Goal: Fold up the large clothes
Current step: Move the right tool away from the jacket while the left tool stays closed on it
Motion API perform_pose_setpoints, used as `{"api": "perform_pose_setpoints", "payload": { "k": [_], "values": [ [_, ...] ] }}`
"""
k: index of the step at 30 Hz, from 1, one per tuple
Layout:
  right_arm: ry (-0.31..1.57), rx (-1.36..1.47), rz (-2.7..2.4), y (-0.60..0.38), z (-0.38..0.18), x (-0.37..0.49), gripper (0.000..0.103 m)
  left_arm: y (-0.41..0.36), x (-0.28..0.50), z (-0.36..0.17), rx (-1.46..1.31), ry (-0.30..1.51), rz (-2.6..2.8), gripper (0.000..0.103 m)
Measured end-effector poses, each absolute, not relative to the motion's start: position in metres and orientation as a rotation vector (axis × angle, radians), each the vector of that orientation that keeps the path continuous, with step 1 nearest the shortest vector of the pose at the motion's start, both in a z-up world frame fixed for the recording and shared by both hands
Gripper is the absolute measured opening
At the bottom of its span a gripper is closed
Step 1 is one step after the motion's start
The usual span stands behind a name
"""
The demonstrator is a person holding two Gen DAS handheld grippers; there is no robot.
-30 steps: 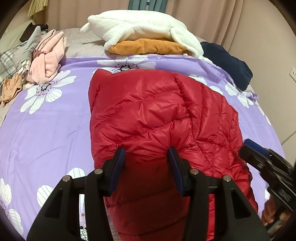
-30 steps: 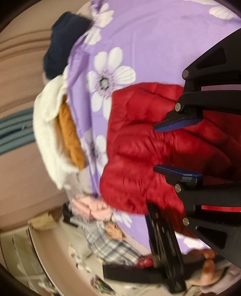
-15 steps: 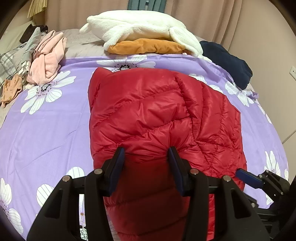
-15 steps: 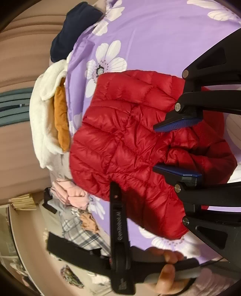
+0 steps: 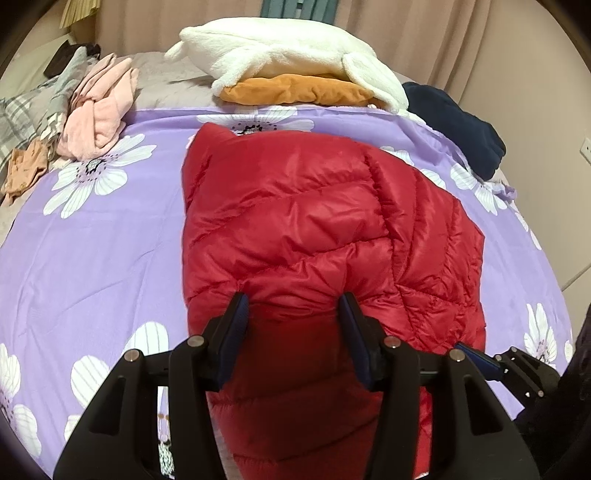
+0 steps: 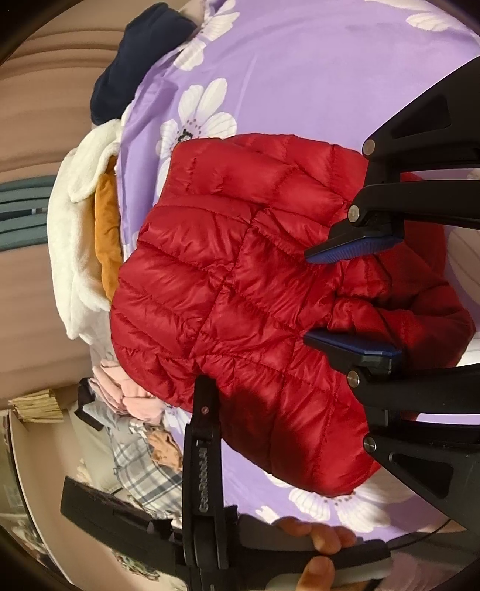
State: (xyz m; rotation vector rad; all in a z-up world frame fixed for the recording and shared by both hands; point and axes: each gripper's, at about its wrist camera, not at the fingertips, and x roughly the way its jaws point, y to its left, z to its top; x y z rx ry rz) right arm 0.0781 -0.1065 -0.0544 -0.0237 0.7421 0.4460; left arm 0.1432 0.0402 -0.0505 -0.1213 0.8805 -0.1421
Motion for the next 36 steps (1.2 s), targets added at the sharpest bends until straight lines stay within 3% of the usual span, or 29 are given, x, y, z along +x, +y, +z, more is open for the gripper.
{"api": "perform_pose_setpoints", "payload": {
  "k": [14, 36],
  "values": [
    [0.776, 0.022, 0.431, -0.111, -0.052, 0.079, 0.04, 0.053, 0.079, -0.043, -0.192, 0.859, -0.161, 0.05],
    [0.699, 0.201, 0.387, -0.117, -0.016, 0.128, 0.04, 0.041, 0.077, -0.07, -0.146, 0.912, -0.184, 0.053]
  ]
}}
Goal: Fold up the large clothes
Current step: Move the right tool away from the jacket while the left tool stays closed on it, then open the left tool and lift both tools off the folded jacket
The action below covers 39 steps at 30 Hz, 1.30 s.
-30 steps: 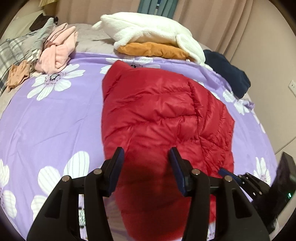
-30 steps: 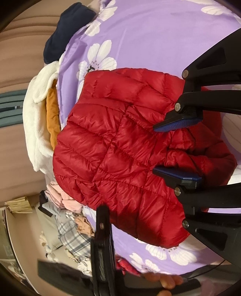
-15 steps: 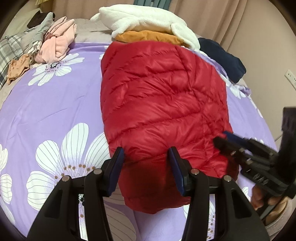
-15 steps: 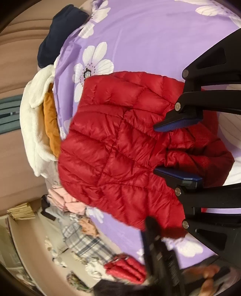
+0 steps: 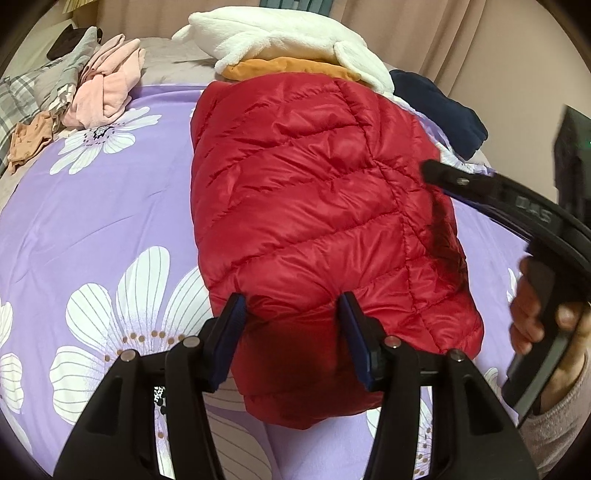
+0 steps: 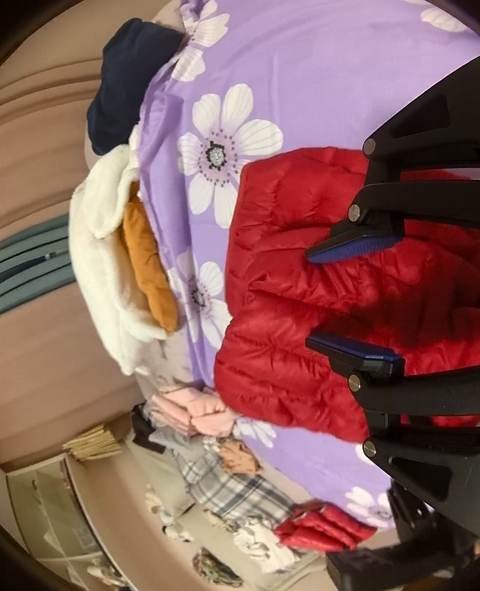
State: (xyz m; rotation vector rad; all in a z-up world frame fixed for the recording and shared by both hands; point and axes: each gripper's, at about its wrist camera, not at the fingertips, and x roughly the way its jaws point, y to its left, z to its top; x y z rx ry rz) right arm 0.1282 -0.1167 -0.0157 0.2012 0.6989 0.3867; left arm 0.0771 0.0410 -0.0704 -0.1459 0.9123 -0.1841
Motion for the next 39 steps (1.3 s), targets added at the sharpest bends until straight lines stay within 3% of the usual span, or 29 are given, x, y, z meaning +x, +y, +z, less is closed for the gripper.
{"api": "perform_pose_setpoints", "payload": {
  "k": [10, 19, 29, 39],
  "values": [
    [0.791, 0.133, 0.34, -0.109, -0.035, 0.147, 0.04, 0.038, 0.08, -0.072, -0.147, 0.913, -0.184, 0.055],
    [0.711, 0.11, 0.443, -0.117, -0.01, 0.099, 0.04, 0.039, 0.079, -0.073, -0.153, 0.915, -0.178, 0.055],
    [0.763, -0.069, 0.445, -0.105, -0.038, 0.076, 0.04, 0.036, 0.08, -0.073, -0.143, 0.919, -0.168, 0.056],
    [0.795, -0.054, 0.415, -0.101, -0.045, 0.077, 0.04, 0.042, 0.08, -0.071, -0.163, 0.931, -0.142, 0.061]
  ]
}}
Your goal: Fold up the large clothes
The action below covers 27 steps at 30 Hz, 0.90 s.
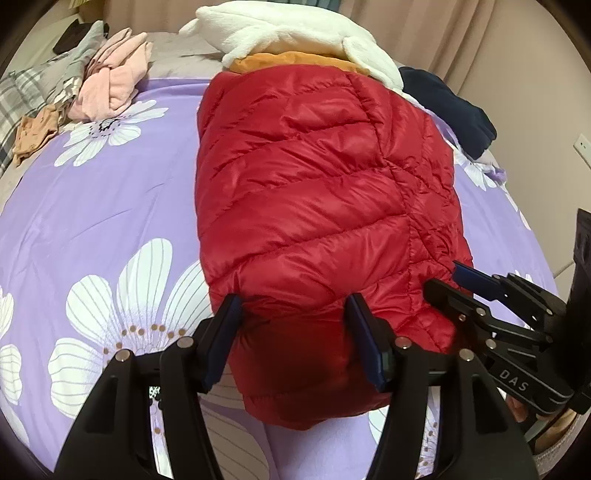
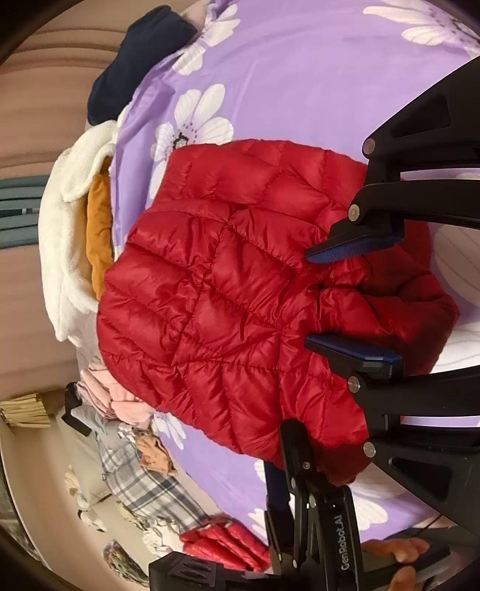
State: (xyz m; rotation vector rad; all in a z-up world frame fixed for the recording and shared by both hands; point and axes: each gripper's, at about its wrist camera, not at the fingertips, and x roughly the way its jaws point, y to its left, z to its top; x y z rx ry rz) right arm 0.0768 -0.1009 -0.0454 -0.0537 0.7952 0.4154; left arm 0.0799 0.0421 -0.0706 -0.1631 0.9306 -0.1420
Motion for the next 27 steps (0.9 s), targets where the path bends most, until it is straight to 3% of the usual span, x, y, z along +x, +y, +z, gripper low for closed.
{"api": "perform_pose_setpoints", "payload": {
  "k": [3, 7, 10, 14, 16, 22, 23, 27],
  "values": [
    [0.775, -0.047, 0.41, -0.103, -0.035, 0.067, 0.042, 0.047, 0.071, -0.061, -0.185, 0.917, -0.121, 0.066],
    [0.741, -0.022, 0.393, -0.11, -0.017, 0.054, 0.063, 0.051, 0.057, -0.044, -0.182, 0.884, -0.082, 0.079],
    [0.709, -0.009, 0.383, -0.116, -0.002, 0.044, 0.069, 0.05, 0.045, -0.028, -0.164, 0.859, -0.075, 0.091],
    [0.679, -0.007, 0.365, -0.12, 0.016, 0.03, 0.08, 0.045, 0.031, -0.009, -0.14, 0.837, -0.084, 0.094],
    [0.674, 0.0, 0.359, -0.121, 0.022, 0.025, 0.085, 0.042, 0.023, 0.0, -0.123, 0.834, -0.079, 0.103],
    [0.666, 0.025, 0.32, -0.126, 0.041, 0.01, 0.094, 0.041, 0.0, 0.03, -0.105, 0.796, -0.006, 0.103],
    [0.668, 0.025, 0.311, -0.127, 0.044, 0.007, 0.102, 0.041, -0.003, 0.035, -0.1, 0.788, 0.012, 0.103],
    [0.639, 0.029, 0.29, -0.131, 0.055, -0.006, 0.102, 0.043, -0.023, 0.058, -0.083, 0.74, 0.05, 0.103]
  ]
}}
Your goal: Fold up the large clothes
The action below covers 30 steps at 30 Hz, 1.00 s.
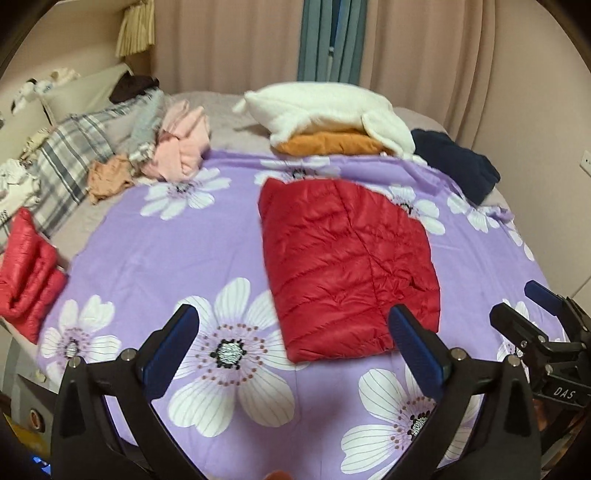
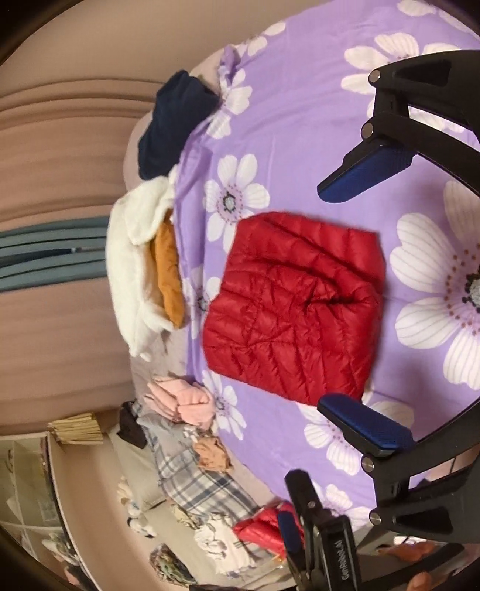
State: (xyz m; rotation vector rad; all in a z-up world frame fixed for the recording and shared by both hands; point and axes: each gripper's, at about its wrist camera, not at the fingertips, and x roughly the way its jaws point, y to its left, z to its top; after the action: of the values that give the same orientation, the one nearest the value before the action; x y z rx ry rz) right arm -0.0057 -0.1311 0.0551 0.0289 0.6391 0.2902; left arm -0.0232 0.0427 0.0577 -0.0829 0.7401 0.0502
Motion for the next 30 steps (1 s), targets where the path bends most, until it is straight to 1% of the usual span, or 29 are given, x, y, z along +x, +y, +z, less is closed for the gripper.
{"api": "perform_pose_setpoints", "payload": {
  "k": [8, 12, 17, 30],
  "values": [
    [0.615, 0.057, 0.27, -0.134, 0.074, -0.022, 0.102, 0.035, -0.051, 0.083, -0.04, 0.693, 0.067, 0.103],
    [0.638, 0.034, 0.258, -0.13, 0.068, -0.022, 0.102, 0.032, -0.052, 0.071, -0.025, 0.718, 0.069, 0.103],
    [0.672, 0.016, 0.254, -0.123, 0.058, -0.022, 0.102, 0.032, -0.044, 0.05, -0.04, 0.794, 0.063, 0.103],
    [0.662, -0.005, 0.256, -0.119, 0.061, -0.025, 0.102, 0.024, -0.046, 0.054, -0.013, 0.78, 0.067, 0.103]
  ]
}}
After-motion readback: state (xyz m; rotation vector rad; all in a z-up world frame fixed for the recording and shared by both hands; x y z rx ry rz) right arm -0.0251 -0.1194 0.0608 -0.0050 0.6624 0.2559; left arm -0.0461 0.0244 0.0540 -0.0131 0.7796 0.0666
